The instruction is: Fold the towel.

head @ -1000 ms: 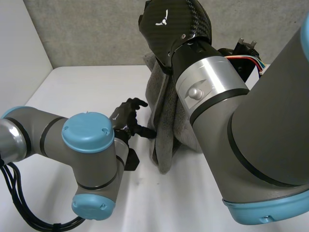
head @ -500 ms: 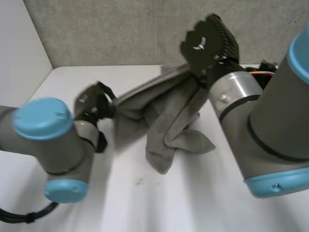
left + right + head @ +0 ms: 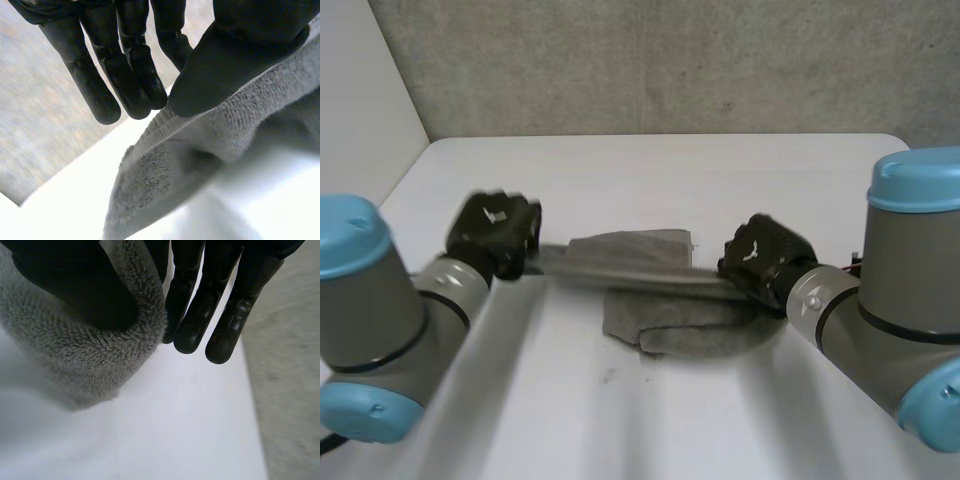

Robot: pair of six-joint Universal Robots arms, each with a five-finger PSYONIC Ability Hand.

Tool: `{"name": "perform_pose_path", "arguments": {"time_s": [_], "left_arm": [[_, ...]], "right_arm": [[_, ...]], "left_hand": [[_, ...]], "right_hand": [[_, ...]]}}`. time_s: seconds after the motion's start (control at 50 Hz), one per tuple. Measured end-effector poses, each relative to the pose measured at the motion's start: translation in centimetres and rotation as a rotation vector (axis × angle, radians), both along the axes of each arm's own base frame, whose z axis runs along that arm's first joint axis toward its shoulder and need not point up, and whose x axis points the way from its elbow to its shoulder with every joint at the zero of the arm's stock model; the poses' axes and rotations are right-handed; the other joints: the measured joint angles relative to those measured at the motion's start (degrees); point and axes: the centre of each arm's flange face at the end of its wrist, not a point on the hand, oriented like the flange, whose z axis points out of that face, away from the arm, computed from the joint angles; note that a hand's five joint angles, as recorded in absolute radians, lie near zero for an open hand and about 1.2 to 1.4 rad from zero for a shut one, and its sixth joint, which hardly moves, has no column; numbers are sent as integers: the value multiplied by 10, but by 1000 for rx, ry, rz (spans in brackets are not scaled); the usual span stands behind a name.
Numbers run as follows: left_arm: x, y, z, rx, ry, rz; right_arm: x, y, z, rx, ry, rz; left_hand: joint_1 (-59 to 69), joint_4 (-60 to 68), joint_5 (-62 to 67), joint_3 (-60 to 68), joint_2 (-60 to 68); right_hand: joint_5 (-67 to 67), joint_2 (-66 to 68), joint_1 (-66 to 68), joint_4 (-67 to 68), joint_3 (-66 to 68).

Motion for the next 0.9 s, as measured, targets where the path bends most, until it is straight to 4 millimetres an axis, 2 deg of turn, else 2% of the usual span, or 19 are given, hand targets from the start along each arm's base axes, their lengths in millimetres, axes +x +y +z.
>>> {"name": "perform_pose_path", "arguments": {"time_s": [0.04, 0.08, 0.1, 0.12, 0.2, 0.28, 0.32, 0.36, 0.38, 0.4, 0.44, 0.52, 0.6, 0.66, 0.72, 0.74, 0.8, 0.88, 0.9], "left_arm": [[-2, -2, -20, 41, -72, -14], [-3, -3, -24, 47, -84, -16], [-5, -8, -36, 64, -117, -24], [-9, -15, -41, 62, -130, -28], [-21, -41, -33, -15, -108, -27], [-39, -80, 16, -229, -13, -13], [-49, -100, 70, -429, 79, -1], [-52, -106, 99, -532, 128, 5], [-53, -109, 131, -645, 183, 13], [-53, -109, 147, -703, 212, 17], [-51, -104, 190, -859, 291, 29], [-44, -95, 215, -961, 345, 44], [-39, -88, 197, -913, 325, 50], [-35, -81, 159, -803, 272, 46], [-28, -65, 103, -644, 198, 38], [-27, -62, 94, -617, 186, 37], [-19, -41, 43, -470, 119, 27], [-10, -14, -13, -297, 38, 13], [-9, -10, -20, -275, 27, 10]], "right_arm": [[3, -4, -7, 39, 5, 16], [4, -6, -8, 44, 4, 18], [5, -8, -9, 47, 2, 19], [11, -19, -9, 45, -13, 21], [26, -45, 5, -35, -84, 1], [43, -83, 48, -253, -238, -54], [51, -103, 89, -449, -371, -93], [52, -109, 112, -553, -443, -111], [52, -112, 138, -668, -525, -127], [52, -112, 146, -701, -549, -130], [48, -107, 179, -839, -649, -138], [41, -94, 192, -905, -693, -125], [38, -82, 173, -857, -657, -101], [34, -72, 144, -772, -596, -91], [28, -59, 102, -643, -506, -91], [26, -57, 95, -620, -490, -91], [19, -42, 53, -486, -403, -94], [11, -25, 1, -327, -304, -96], [10, -24, -7, -305, -290, -96]], "left_hand": [[0, 0, 0, 0, 0], [0, 0, 0, 0, 0], [0, 0, 0, 0, 0], [3, 0, 0, 0, 0], [5, 0, 1, 0, 0], [5, 0, 2, 0, 0], [5, 0, 2, 0, 0], [5, 0, 2, 0, 0], [5, 0, 2, 0, 0], [5, 0, 3, 0, 0], [5, 0, 3, 0, 0], [5, 0, 4, 0, 0], [7, 0, 4, 0, 0], [8, 0, 4, 0, 0], [8, 0, 4, 0, 0], [8, 0, 4, 0, 0], [8, 0, 4, 0, 0], [8, 0, 4, 0, 0], [8, 0, 4, 0, 0]], "right_hand": [[0, 0, 0, 0, 0], [0, 0, 0, 0, 0], [0, 0, 0, 0, 0], [0, 0, 0, 0, 0], [1, 0, 0, 0, 0], [1, 0, 0, 0, 0], [1, 0, 0, 0, 0], [1, 0, 0, 0, 0], [1, 0, 0, 0, 0], [1, 0, 0, 0, 0], [1, 0, 0, 0, 0], [1, 0, 0, 0, 0], [1, 0, 0, 0, 0], [1, 0, 0, 0, 0], [1, 0, 0, 0, 0], [1, 0, 0, 0, 0], [1, 0, 0, 0, 0], [1, 0, 0, 0, 0], [1, 0, 0, 0, 0]]}}
